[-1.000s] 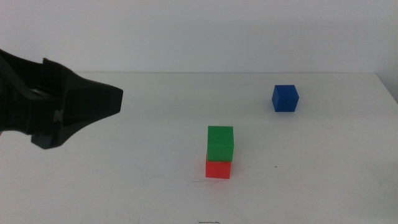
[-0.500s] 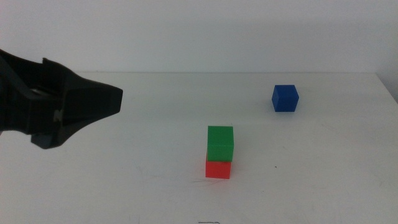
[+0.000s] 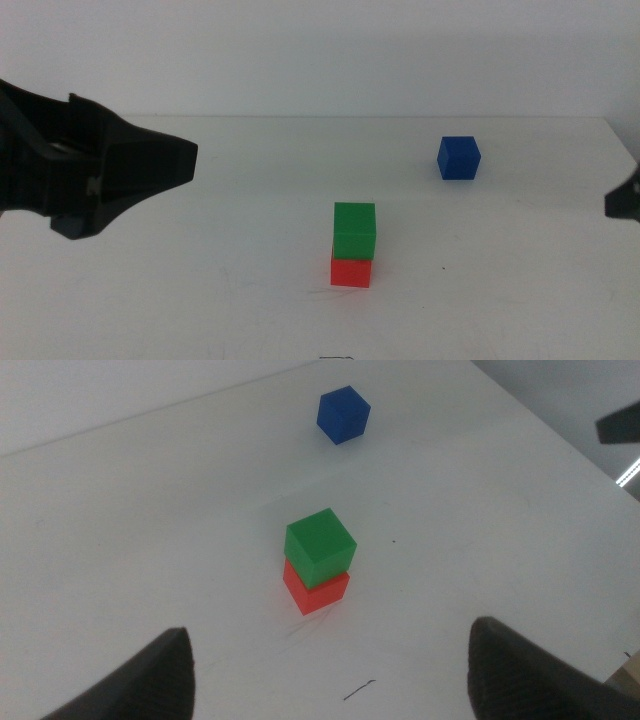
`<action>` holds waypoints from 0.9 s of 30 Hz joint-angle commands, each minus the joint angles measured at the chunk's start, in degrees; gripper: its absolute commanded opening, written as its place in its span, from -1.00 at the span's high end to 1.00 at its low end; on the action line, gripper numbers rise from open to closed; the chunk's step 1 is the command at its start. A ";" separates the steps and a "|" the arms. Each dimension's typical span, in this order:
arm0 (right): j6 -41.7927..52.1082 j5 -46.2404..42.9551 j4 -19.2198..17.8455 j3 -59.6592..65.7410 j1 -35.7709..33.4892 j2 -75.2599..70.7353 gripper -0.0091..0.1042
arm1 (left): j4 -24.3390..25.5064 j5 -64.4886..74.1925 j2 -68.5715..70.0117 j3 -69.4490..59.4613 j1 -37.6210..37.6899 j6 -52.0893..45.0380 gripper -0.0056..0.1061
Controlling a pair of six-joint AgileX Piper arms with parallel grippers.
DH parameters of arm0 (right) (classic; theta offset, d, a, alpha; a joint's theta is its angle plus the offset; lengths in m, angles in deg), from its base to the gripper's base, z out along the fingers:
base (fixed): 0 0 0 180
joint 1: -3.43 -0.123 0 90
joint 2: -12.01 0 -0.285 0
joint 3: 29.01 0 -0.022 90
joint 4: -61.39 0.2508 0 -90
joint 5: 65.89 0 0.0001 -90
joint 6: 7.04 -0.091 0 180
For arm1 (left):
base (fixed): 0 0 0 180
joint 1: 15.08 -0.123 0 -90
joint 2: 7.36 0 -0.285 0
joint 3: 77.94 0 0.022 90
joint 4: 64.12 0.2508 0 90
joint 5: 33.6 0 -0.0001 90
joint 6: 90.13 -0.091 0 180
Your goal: Stack red cubes first, then green, then blue cubes in a specific spot.
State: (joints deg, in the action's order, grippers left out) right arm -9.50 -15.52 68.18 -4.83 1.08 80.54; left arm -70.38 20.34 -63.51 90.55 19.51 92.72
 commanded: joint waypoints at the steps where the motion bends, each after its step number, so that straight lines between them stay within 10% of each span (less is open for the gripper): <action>1: 1.16 0.18 0.30 -5.57 0.26 3.17 -0.61 | -0.45 -3.99 0.10 1.52 -0.06 -0.02 -0.78; 13: -6.28 2.70 -11.02 -26.75 -9.99 27.49 -0.61 | -0.45 -3.99 0.10 1.52 -0.06 -0.02 -0.78; 27: -5.45 6.27 -9.87 -56.95 -10.50 55.04 -0.61 | -0.45 -3.99 0.10 1.52 -0.06 -0.02 -0.78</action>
State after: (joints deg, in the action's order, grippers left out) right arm -15.64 -8.34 58.83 -58.01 -9.31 136.97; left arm -70.38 20.34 -63.51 90.55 19.51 92.72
